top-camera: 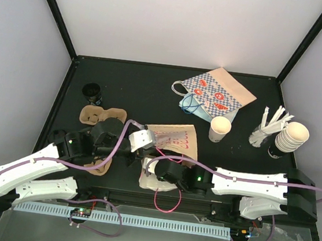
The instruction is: Pack the takeout coffee
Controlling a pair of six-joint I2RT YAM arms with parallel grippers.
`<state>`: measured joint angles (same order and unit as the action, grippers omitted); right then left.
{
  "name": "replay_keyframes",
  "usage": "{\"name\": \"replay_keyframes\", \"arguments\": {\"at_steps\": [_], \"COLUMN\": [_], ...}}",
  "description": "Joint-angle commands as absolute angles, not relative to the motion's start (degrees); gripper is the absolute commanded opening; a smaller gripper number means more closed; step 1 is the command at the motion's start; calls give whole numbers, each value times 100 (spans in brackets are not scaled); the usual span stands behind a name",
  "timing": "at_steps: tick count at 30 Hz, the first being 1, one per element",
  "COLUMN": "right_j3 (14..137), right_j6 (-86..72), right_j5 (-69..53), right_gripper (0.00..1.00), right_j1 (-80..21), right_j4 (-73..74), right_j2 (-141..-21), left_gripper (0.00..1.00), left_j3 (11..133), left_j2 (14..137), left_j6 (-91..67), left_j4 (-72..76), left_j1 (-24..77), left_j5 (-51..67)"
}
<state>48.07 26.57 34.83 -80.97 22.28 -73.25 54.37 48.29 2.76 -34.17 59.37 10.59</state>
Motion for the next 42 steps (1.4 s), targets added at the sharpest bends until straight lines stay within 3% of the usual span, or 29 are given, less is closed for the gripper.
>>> {"name": "replay_keyframes", "arguments": {"at_steps": [1,10,21,29,42], "right_j3": [4881,4685,4867,5173,5095], "right_j6": [2824,3045,3518,3487,4167], "right_j5": [3545,3310,3952,3588,3854], "right_gripper": [50,50,50,50,50], "right_j1": [-8043,-8051,-8043,-8049,-7980], "right_j4": [1873,1584,2007,2542,2154], "right_j2": [-7493,-7258,-7681,-7507,-7374], "left_gripper": [2,2,1,2,2], "left_j3": [5476,5462,5573,5566,5521], "left_j2": [4654,4682,4960,5008,4951], "left_j6": [185,205,243,272,303], "left_j4": [-2959,-2900,-3004,-3065,-3024], "left_j1": [5985,5985,5985,5985,5985], "left_j5": [1336,1247,1439,1420,1469]}}
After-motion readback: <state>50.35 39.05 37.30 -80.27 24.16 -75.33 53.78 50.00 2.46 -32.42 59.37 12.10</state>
